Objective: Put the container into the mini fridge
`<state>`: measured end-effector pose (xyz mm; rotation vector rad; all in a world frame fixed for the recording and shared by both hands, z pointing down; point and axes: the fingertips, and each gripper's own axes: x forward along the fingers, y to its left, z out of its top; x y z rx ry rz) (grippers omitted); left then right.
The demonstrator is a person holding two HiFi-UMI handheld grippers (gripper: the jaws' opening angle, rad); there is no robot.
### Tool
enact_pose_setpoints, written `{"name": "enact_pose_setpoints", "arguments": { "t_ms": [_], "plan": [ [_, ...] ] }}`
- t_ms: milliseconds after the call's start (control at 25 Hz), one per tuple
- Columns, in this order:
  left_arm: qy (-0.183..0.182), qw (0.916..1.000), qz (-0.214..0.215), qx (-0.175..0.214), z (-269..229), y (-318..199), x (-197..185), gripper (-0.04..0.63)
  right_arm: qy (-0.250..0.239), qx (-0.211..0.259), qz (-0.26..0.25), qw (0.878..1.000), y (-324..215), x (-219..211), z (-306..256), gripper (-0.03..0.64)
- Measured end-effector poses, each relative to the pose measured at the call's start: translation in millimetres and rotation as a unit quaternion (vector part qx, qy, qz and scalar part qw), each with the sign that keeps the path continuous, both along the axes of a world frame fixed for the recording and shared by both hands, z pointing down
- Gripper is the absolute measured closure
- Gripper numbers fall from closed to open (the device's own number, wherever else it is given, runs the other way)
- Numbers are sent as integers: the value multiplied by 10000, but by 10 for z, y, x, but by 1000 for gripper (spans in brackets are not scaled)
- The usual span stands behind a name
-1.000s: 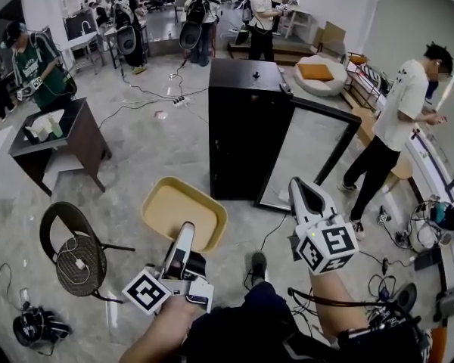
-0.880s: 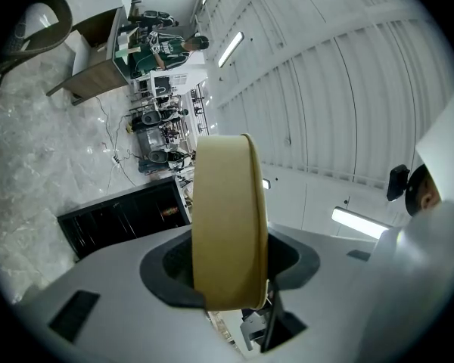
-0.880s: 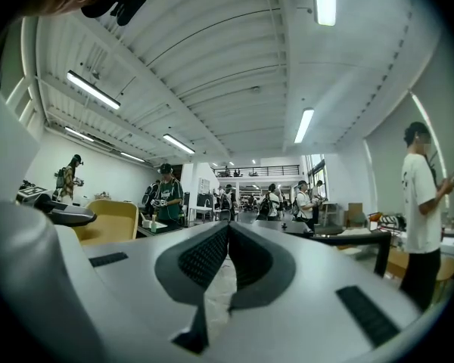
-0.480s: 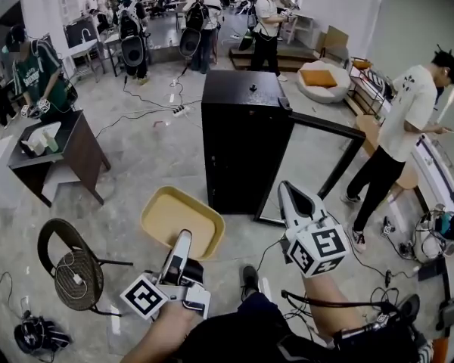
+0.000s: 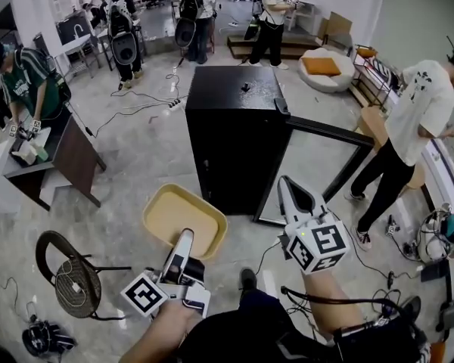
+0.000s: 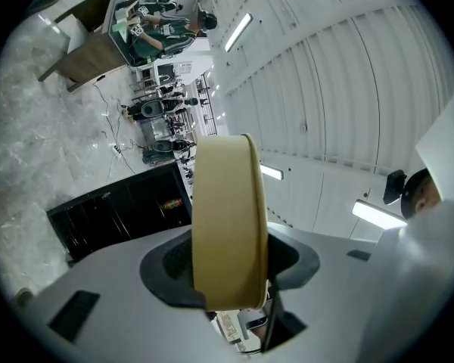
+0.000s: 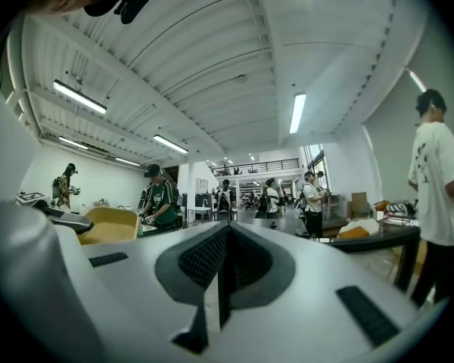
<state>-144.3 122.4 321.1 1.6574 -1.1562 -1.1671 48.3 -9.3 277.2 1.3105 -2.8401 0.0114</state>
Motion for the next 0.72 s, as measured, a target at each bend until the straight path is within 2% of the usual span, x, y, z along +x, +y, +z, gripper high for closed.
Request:
{"name": "enact_pose_setpoints", "arguments": {
  "t_ms": [440,720],
  "plan": [
    [168,9995,5,-280,223,-1161,400,382,211,31,-481,9986,-1057,213,52,601],
    [109,9992,-23,-378,436,-1622,522,382,283,21,-799,9964,-1429,287,101,601]
  ]
}}
